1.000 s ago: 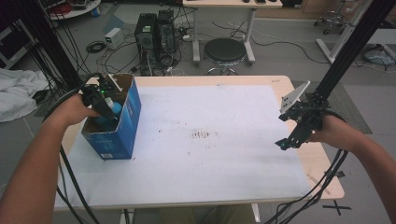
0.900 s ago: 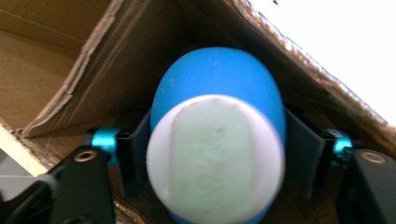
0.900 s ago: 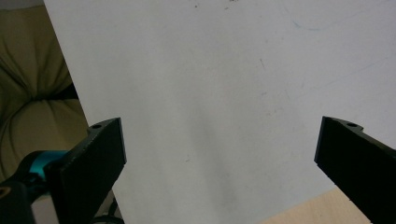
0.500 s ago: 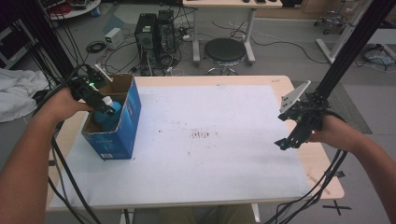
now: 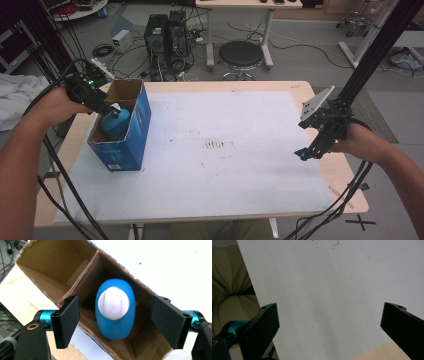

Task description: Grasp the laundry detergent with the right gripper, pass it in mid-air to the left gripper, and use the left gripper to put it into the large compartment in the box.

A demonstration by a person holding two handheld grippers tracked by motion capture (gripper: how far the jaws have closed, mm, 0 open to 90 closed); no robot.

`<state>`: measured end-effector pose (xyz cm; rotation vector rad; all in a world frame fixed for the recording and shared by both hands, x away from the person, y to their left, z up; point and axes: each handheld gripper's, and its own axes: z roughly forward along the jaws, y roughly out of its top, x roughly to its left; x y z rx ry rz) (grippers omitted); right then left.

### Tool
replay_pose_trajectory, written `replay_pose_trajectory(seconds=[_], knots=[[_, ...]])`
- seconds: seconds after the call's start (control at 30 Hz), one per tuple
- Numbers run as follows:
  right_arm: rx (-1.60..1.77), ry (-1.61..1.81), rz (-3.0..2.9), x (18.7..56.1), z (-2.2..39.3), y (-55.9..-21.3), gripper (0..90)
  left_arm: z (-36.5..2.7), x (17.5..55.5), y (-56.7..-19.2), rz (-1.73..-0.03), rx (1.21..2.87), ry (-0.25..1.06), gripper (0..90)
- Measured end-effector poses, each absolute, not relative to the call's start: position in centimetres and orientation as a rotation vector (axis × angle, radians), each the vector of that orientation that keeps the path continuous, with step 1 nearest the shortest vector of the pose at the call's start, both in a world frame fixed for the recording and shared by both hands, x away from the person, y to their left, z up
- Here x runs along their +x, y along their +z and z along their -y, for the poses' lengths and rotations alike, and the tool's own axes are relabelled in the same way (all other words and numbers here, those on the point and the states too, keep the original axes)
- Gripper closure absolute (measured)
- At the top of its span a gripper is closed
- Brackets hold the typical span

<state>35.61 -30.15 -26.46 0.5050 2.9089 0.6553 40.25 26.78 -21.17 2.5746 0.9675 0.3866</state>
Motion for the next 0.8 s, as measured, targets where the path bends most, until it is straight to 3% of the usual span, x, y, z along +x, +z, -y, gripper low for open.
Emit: replay_pose_trajectory(seconds=[0.33, 0.8], knots=[[0.508, 0.655, -2.901, 35.4, 30.2, -26.2, 1.0, -23.1, 39.7, -18.5, -0.859, 2.555, 0.383, 23.9], [0.500, 0.665, -2.890, 35.2, 29.8, -25.9, 1.1, -15.1, 39.9, -18.5, -0.493, 2.678, 0.266, 23.9]])
